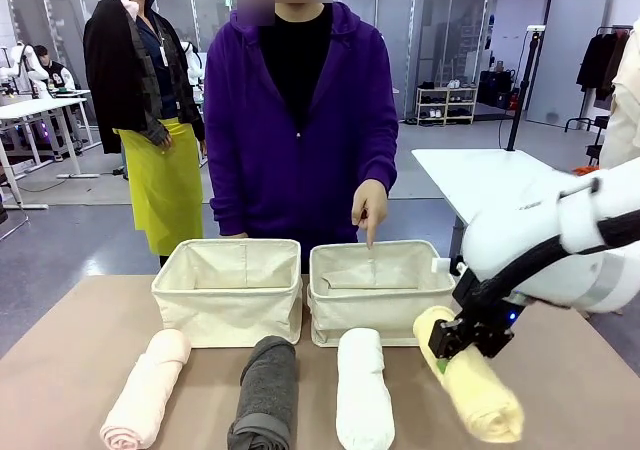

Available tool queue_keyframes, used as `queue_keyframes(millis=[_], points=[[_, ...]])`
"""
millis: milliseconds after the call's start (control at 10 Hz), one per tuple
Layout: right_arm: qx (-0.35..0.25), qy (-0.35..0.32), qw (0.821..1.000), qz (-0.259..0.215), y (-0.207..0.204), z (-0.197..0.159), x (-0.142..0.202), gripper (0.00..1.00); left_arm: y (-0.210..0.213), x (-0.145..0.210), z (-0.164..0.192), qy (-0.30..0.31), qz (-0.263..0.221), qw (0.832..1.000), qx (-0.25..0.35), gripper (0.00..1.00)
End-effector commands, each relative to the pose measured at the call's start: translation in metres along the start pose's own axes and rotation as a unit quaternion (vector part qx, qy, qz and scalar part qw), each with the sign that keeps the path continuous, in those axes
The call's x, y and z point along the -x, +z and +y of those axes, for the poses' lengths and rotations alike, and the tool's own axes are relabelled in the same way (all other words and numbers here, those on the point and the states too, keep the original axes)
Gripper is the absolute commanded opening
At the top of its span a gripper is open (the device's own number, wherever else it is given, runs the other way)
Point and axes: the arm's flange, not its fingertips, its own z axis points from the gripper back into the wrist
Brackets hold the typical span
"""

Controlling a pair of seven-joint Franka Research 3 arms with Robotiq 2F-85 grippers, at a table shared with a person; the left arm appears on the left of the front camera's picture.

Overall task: Divide the towels into two baskets.
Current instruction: Pick up one hotel-folded towel and place it in the Fabric basket indicated by the person.

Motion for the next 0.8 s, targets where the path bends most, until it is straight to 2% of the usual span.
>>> queue_keyframes(millis=[0,100,200,300,400,500,700], points=[[0.02,0.126,0.992,-0.002,0.051,0.029,-0.001,0.14,0.002,0.0,-0.001,-0.002,-0.004,1.0,0.009,1.0],[0.03,0.206,0.978,0.013,0.067,0.042,-0.011,0.14,0.002,0.0,-0.001,-0.002,-0.004,1.0,0.009,1.0],[0.046,0.236,0.971,0.01,0.075,0.05,-0.018,0.14,0.002,0.0,-0.001,-0.002,-0.004,1.0,0.009,1.0],[0.072,0.229,0.971,-0.014,0.077,0.054,-0.023,0.14,0.002,0.0,-0.001,-0.002,-0.004,1.0,0.009,1.0],[0.044,0.221,0.974,-0.036,0.078,0.055,-0.021,0.14,0.002,0.0,-0.001,-0.002,-0.004,1.0,0.009,1.0],[0.059,0.219,0.974,0.007,0.085,0.061,-0.012,0.14,0.002,0.0,-0.001,-0.002,-0.004,1.0,0.009,1.0],[0.059,0.219,0.974,0.007,0.085,0.061,-0.012,0.14,0.002,0.0,-0.001,-0.002,-0.004,1.0,0.009,1.0]])
